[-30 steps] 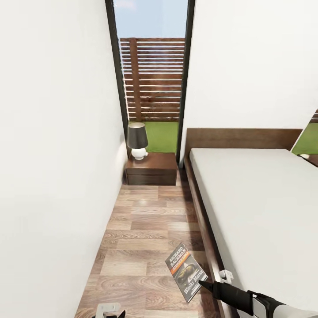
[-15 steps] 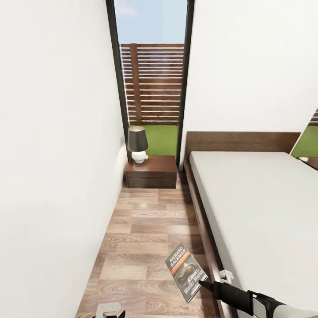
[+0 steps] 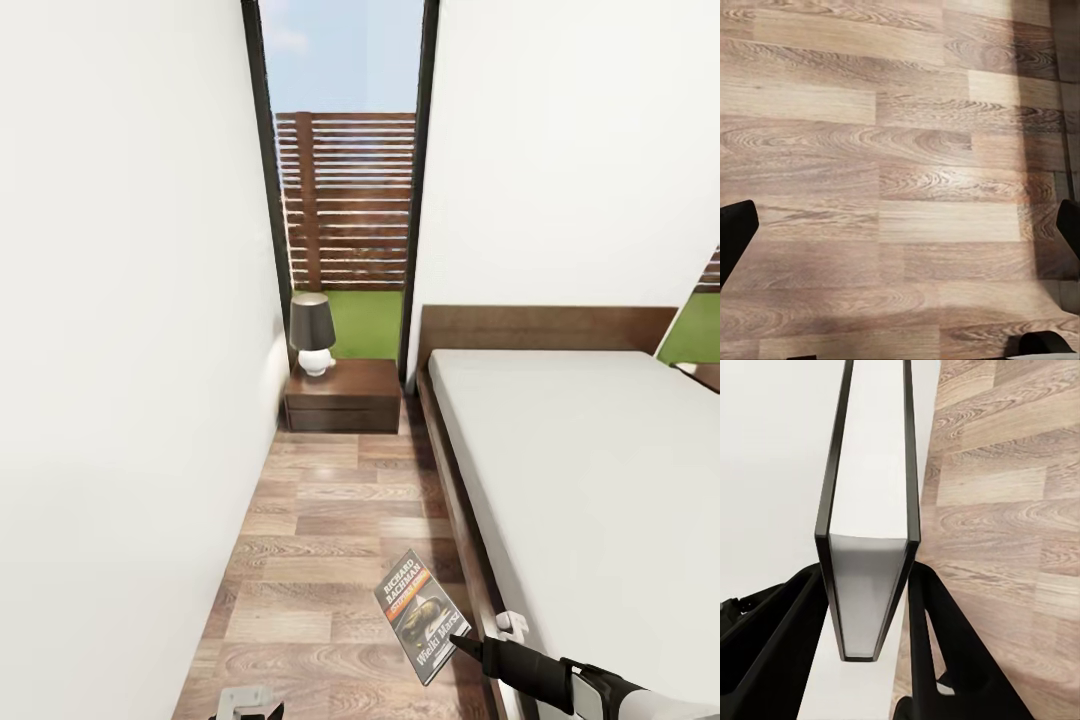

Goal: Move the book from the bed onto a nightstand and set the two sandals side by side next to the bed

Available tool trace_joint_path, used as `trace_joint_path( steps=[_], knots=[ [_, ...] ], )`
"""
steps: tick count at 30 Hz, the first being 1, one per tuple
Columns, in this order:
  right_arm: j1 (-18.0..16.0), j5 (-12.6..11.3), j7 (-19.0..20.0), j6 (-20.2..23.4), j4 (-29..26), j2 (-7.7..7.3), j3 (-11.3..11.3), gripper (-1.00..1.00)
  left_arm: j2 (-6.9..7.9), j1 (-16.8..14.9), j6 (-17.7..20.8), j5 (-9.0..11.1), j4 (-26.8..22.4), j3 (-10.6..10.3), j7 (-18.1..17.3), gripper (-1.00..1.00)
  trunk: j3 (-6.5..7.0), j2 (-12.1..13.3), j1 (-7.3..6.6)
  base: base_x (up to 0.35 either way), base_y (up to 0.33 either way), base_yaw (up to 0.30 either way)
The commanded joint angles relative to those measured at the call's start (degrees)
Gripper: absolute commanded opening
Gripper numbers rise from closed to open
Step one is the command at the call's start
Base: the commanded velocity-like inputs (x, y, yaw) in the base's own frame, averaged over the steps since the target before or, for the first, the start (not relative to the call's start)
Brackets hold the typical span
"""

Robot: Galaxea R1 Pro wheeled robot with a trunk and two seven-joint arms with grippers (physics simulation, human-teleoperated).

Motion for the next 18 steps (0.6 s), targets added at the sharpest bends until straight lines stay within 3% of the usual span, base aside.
trace_joint_path(
  steps=[1, 18],
  knots=[
    [-0.1, -0.6, 0.28, 0.13, 0.19, 0.01, 0.47, -1.0, 0.0, -0.06, -0.15, -0.32, 0.05, 0.48, -0.2, 1.0, 0.0, -0.08, 0.02, 0.0, 0.0, 0.0],
    [-0.1, -0.6, 0.29, 0.13, 0.15, 0.01, 0.47, -1.0, -0.08, -0.03, -0.15, -0.32, 0.05, 0.48, -0.2, 1.0, 1.56, -0.08, 0.02, 0.0, 0.0, 0.0]
  ],
)
